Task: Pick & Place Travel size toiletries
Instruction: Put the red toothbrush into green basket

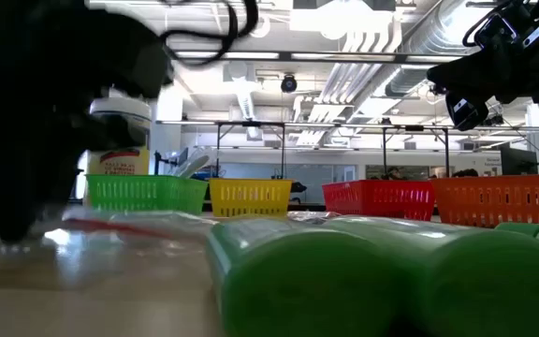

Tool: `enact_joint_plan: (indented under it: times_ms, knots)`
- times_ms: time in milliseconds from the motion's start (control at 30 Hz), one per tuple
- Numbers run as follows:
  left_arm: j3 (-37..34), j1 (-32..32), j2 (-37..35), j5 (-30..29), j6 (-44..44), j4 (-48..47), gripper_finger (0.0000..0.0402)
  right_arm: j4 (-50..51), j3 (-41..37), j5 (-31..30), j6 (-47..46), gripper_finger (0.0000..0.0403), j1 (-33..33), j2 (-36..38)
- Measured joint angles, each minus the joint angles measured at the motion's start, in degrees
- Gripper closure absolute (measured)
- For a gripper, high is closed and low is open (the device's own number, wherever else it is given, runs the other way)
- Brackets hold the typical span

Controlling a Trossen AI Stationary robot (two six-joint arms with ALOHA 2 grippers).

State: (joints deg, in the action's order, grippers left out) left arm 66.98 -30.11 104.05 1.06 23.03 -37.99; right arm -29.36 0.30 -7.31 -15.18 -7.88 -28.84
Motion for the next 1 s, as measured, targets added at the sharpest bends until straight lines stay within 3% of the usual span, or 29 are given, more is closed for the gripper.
enact_joint_plan:
  times_ms: [167,367,600,767,1000]
  knots:
    - [11.2,-1.9,-0.1,-3.4,-7.8,-10.3,0.0362,0.0,0.0,0.0,-0.2,0.0401,0.0,0.0]
    - [23.8,-2.3,-1.0,-8.0,-18.9,-20.3,0.0387,0.0,0.0,0.4,-0.2,0.0401,0.0,0.0]
    - [27.5,-2.2,-12.6,-13.0,-28.4,-22.8,0.0382,-0.1,0.0,2.9,-0.2,0.0401,0.0,0.0]
    - [20.8,-1.7,-26.7,-10.3,-35.3,-16.0,0.0381,-0.5,0.0,3.4,-0.2,0.0401,0.0,0.0]
    - [-3.6,3.8,-49.8,-7.9,-36.7,1.0,0.0380,-0.9,0.0,3.4,-0.1,0.0401,0.0,0.0]
